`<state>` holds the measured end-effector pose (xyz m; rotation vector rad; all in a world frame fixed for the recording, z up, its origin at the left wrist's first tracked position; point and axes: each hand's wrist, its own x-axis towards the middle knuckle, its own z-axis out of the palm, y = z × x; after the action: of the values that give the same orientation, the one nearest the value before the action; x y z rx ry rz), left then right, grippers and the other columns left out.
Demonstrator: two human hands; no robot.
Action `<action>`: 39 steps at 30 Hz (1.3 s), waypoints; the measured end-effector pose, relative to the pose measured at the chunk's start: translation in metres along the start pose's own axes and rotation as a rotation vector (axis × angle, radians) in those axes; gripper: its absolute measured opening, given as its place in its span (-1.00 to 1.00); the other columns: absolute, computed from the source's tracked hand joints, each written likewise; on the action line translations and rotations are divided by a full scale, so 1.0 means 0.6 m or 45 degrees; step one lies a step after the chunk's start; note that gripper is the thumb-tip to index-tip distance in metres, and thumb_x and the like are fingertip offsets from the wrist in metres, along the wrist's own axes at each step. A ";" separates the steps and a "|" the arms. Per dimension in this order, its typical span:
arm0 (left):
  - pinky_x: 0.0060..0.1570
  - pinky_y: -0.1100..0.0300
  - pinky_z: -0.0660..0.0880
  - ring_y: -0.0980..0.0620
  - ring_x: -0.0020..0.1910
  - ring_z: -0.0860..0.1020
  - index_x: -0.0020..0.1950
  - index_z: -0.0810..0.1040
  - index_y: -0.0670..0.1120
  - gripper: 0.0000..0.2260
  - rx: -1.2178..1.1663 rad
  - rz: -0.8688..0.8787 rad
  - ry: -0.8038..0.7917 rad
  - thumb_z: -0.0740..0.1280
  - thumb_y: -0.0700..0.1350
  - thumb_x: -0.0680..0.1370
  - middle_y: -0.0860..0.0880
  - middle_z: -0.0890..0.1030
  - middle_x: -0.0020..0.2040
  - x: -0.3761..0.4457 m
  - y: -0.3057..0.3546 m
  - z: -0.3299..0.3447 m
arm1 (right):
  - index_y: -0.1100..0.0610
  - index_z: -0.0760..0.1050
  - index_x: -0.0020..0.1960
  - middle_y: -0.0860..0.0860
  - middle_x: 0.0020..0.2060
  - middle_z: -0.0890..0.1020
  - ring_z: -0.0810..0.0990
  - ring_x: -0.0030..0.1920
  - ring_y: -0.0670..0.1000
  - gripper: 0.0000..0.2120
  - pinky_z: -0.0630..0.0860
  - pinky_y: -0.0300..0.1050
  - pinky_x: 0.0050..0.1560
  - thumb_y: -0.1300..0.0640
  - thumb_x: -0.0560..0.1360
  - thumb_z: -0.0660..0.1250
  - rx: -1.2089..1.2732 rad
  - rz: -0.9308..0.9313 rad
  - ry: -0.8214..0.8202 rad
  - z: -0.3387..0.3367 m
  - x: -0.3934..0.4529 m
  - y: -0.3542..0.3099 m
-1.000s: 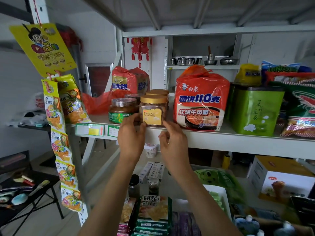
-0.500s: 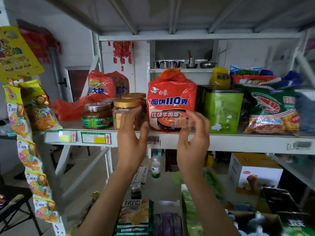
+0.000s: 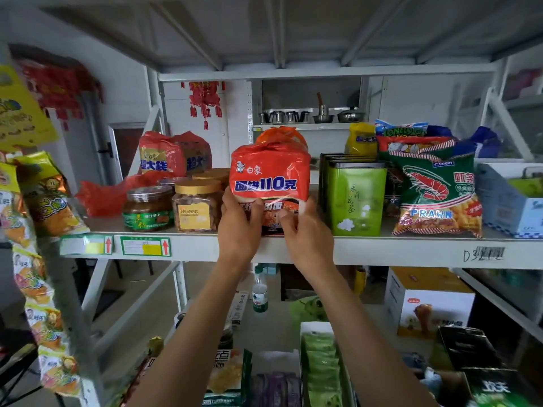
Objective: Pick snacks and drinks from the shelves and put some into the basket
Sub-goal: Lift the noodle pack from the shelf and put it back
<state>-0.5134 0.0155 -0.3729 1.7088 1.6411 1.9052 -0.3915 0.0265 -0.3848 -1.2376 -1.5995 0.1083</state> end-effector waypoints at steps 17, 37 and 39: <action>0.13 -0.05 0.60 0.10 0.22 0.57 0.54 0.16 0.11 -0.37 -0.322 0.066 0.080 0.40 0.05 0.55 0.08 0.53 0.30 -0.113 0.046 -0.061 | -0.11 0.41 0.40 0.03 0.25 0.58 0.58 0.23 0.03 -0.43 0.56 0.17 0.18 -0.35 0.53 0.00 1.017 0.172 0.137 -0.020 -0.059 0.007; 0.23 -0.10 0.52 -0.04 0.29 0.54 0.54 0.09 0.13 -0.14 -0.519 0.043 0.136 0.47 0.23 0.37 -0.04 0.48 0.37 -0.212 0.056 -0.107 | -0.03 0.49 0.37 -0.08 0.40 0.40 0.34 0.46 0.01 -0.66 0.46 0.12 0.33 0.00 0.63 0.18 1.001 -0.365 0.106 -0.057 -0.184 -0.034; 0.23 -0.06 0.53 0.01 0.26 0.57 0.55 0.13 0.09 -0.16 -0.604 -0.023 0.165 0.45 0.23 0.37 0.01 0.53 0.33 -0.222 0.054 -0.114 | 0.02 0.48 0.37 -0.11 0.35 0.45 0.42 0.39 -0.02 -0.66 0.53 0.06 0.25 0.01 0.63 0.18 0.983 -0.351 0.110 -0.063 -0.179 -0.031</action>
<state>-0.4990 -0.1291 -0.4213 1.3993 1.1030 2.2069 -0.3855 -0.0803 -0.4279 -0.4174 -1.4270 0.4438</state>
